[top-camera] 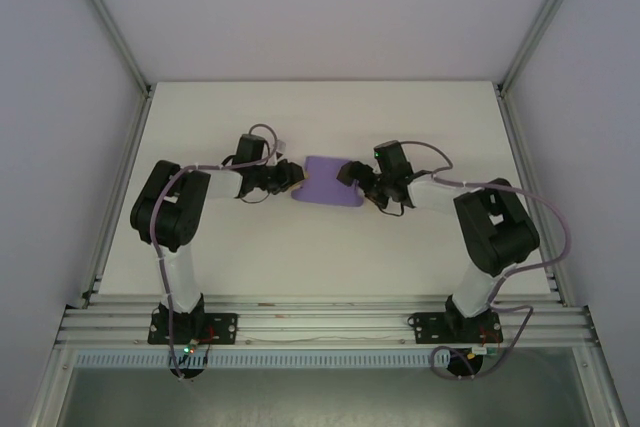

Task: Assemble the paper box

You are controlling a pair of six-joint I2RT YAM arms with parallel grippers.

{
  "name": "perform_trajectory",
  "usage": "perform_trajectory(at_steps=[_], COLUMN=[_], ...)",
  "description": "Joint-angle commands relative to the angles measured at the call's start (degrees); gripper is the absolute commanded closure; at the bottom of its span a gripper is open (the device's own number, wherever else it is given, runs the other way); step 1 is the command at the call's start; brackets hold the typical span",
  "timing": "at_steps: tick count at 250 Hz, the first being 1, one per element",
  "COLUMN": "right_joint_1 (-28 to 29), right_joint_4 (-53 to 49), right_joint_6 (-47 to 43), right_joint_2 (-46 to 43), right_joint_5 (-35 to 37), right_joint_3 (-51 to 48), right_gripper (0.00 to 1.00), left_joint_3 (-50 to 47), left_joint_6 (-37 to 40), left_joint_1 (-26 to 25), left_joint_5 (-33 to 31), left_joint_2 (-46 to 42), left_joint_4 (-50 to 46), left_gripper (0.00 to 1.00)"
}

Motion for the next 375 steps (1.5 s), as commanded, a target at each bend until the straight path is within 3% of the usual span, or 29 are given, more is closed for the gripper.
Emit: perform_trajectory(at_steps=[1,19,76,113,132,154,174,181,185,202,224,264,317,347,375], right_joint_1=[-0.5,-0.53,-0.92,-1.6,-1.85,-2.13,-2.3,-2.36,-2.43,-2.67,-3.6,-5.58,-6.76,-7.68,-7.9], right_joint_4=[5.6,5.57,10.72,15.15,16.18,12.85,10.68,9.84,9.18,4.44,-4.3,-11.53,-18.49,-24.51,-29.49], right_joint_6=[3.79,4.53,5.27,6.77,6.69,4.7,5.11,5.68,6.04,7.25,10.19,17.21,22.84,25.68,28.24], right_joint_2=[1.27,2.15,4.59,5.68,4.57,2.17,-0.37,-1.34,-1.89,-4.7,-7.37,-11.62,-15.91,-17.31,-17.92], right_joint_5=[-4.08,-5.14,-9.77,-11.65,-12.83,-12.85,-12.48,-12.57,-12.56,-11.56,-10.67,-12.21,-15.08,-17.32,-18.92], right_joint_3=[1.39,1.89,2.53,2.92,2.52,2.76,2.35,2.31,2.29,2.54,4.66,7.02,10.48,13.14,15.33], right_gripper=[0.04,0.05,0.13,0.37,0.45,0.47,0.47,0.47,0.47,0.47,0.49,0.64,0.6,0.61,0.62], left_joint_3=[-2.98,-3.44,-3.04,-2.07,-0.54,2.63,5.0,5.38,5.62,6.87,9.0,12.11,14.71,12.27,9.54], left_joint_6=[-1.12,-0.82,1.34,2.37,4.44,7.68,12.53,14.29,15.37,22.59,37.69,61.36,72.23,81.05,87.03], left_joint_1=[1.45,1.7,1.81,1.8,1.79,1.85,1.76,1.69,1.58,0.56,-2.19,-9.76,-11.22,-12.29,-16.51], left_joint_5=[-0.7,-1.07,-0.64,0.64,0.59,0.07,0.7,0.27,-0.5,-4.86,-9.58,-18.2,-12.3,-15.33,-26.41], left_joint_2=[1.98,1.88,0.75,0.28,-0.56,-2.79,-6.14,-7.82,-8.88,-13.7,-19.52,-24.45,-28.04,-31.91,-34.15], left_joint_4=[-1.46,-1.53,-2.64,-2.77,-2.8,-4.0,-4.17,-4.24,-4.36,-6.75,-12.95,-22.85,-34.81,-38.94,-37.1], left_gripper=[0.79,0.83,0.82,0.74,0.62,0.48,0.2,0.02,0.0,0.0,0.0,0.0,0.0,0.0,0.0])
